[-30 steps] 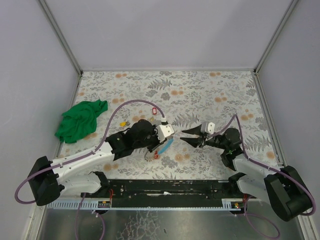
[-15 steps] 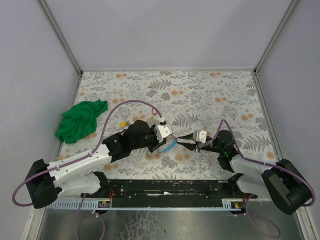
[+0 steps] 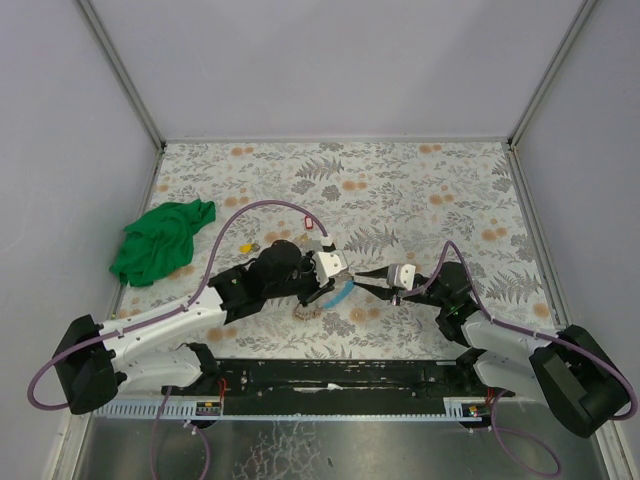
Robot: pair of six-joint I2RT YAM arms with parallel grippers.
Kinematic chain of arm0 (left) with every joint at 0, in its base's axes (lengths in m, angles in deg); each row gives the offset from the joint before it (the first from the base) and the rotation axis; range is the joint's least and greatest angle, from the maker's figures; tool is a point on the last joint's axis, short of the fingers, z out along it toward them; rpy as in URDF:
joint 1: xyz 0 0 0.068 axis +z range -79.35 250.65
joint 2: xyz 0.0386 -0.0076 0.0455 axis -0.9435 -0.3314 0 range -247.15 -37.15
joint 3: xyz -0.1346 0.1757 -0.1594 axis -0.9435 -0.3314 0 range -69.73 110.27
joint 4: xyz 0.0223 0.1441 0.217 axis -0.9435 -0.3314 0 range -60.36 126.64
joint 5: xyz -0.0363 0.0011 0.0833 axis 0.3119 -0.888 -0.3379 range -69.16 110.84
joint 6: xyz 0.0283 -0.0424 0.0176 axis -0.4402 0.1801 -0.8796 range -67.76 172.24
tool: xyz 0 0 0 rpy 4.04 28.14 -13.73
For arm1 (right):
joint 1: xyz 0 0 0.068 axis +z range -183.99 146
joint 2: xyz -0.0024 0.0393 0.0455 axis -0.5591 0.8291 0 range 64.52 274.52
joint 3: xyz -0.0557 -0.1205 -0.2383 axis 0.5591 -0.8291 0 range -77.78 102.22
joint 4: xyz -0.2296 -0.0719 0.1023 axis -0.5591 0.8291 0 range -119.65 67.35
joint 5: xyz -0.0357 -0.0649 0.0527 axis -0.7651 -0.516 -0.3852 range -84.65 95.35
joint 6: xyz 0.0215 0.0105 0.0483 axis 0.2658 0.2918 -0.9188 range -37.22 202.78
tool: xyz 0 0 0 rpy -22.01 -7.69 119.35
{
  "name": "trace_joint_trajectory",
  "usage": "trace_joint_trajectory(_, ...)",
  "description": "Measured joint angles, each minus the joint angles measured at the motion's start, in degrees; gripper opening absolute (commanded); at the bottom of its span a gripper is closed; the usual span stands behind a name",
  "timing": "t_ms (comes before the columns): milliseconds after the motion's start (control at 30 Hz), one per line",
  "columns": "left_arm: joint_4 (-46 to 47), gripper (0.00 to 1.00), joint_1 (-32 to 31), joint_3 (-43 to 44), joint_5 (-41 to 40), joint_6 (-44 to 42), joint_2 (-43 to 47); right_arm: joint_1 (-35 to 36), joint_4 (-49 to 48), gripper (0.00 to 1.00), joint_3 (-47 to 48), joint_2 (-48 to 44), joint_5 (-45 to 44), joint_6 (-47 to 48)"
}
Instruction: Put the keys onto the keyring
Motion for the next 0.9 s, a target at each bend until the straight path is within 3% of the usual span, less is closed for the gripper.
trace_joint_trajectory(267,0.0,0.0,0.0,0.0,0.44,0.0,-0.28,0.13,0.02,0.22,0.0,-0.07,0.02,-0.24)
trace_joint_trajectory(900,0.0,0.0,0.0,0.0,3.26,0.02,-0.7,0.15,-0.11,0.2,0.0,0.5,-0.09,-1.88)
